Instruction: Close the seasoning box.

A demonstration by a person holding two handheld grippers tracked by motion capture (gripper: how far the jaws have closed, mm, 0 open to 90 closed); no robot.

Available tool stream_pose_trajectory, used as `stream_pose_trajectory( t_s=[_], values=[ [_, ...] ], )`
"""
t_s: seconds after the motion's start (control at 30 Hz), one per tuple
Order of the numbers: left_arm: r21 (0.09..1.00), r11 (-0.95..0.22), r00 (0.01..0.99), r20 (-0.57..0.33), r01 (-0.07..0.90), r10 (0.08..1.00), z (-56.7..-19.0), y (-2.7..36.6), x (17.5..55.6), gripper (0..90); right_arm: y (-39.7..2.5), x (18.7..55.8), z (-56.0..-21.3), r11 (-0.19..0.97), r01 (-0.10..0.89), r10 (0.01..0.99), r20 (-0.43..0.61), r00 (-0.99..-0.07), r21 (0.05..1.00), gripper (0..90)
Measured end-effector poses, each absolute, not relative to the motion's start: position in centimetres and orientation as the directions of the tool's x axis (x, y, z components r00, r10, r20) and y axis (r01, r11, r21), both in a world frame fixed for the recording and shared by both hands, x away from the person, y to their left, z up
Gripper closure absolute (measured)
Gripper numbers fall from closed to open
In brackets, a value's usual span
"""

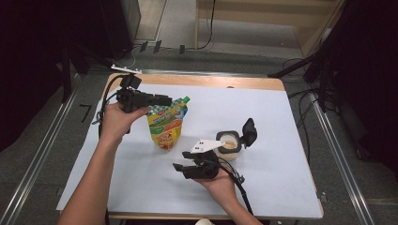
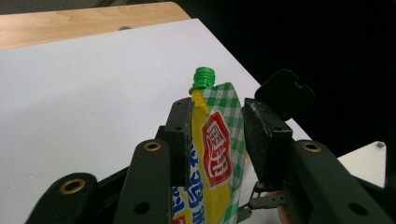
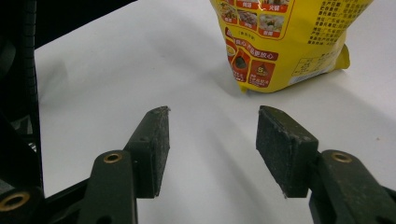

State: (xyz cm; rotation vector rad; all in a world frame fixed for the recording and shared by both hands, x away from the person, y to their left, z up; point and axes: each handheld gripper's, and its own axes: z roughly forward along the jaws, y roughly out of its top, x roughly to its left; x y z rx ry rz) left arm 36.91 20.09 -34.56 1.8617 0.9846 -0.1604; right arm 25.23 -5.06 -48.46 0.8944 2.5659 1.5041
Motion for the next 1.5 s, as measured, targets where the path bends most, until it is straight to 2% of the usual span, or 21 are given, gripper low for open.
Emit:
stream_pose_trajectory(
  t_s=[1.17,1.5],
  values=[
    [0.698,-0.171,0.641,-0.495,0.695,0.587,-34.0,20.7,36.6,60.8,-5.1,25.2,-48.1,0.354,0.448,0.494,0.243,-0.835,0.821,46.0],
    [0.681,-0.168,0.61,-0.482,0.712,0.629,-35.5,21.7,37.4,53.9,-5.7,25.4,-47.5,0.345,0.453,0.499,0.248,-0.83,0.822,46.1]
  ],
)
